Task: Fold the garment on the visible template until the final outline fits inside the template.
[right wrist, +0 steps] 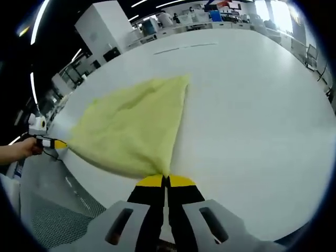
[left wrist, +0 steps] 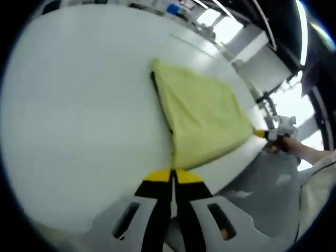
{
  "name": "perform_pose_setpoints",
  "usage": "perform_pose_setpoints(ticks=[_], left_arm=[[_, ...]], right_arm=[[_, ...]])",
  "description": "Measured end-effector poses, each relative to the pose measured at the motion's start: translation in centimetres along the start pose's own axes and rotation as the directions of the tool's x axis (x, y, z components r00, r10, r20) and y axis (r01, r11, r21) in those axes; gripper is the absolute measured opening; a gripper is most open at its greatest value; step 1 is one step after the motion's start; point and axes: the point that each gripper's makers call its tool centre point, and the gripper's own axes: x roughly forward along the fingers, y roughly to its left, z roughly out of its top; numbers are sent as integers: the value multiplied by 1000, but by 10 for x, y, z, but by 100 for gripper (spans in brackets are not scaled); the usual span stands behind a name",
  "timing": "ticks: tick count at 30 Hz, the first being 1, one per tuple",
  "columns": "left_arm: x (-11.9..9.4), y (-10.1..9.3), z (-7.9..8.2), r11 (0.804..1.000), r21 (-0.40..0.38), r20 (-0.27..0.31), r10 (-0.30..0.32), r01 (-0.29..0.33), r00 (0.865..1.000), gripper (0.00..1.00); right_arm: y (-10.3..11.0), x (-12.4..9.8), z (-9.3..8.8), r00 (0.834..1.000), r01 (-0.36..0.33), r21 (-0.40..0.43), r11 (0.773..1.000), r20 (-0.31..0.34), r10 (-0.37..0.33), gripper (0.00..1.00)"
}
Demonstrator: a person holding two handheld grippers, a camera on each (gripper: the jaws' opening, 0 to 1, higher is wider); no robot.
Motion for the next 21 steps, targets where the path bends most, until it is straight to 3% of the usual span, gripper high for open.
perform_pose_setpoints(ticks=[17, 21], left_arm=[[-5, 0, -6, 999, -29, -8, 14, -14, 1000, 0], [-7, 0, -4, 1000, -22, -5, 14, -14, 1000, 0]], right_arm=[[8, -8, -14, 999, -26, 13, 1000, -30, 26, 1], [15, -15, -17, 998, -57, -53, 997, -33, 56, 2]])
